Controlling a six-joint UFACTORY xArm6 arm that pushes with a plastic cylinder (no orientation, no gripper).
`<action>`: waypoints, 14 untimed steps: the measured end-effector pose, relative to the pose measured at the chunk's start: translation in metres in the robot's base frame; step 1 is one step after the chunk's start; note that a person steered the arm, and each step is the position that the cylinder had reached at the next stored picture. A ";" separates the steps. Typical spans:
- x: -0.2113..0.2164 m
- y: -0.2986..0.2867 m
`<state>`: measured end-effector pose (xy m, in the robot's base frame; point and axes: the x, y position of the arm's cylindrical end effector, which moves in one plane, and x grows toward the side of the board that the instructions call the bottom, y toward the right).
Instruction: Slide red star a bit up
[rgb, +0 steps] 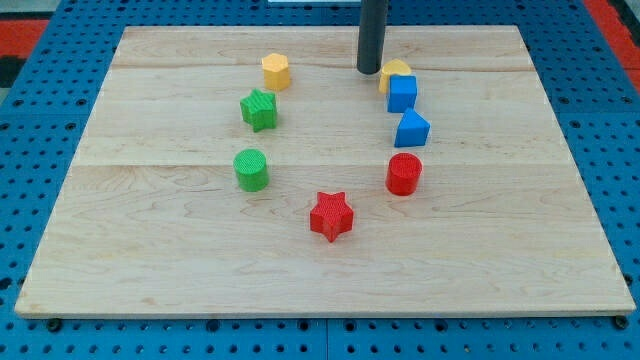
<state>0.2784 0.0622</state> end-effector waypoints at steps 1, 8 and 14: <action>-0.010 0.012; 0.148 0.169; 0.312 0.002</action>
<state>0.5901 0.0644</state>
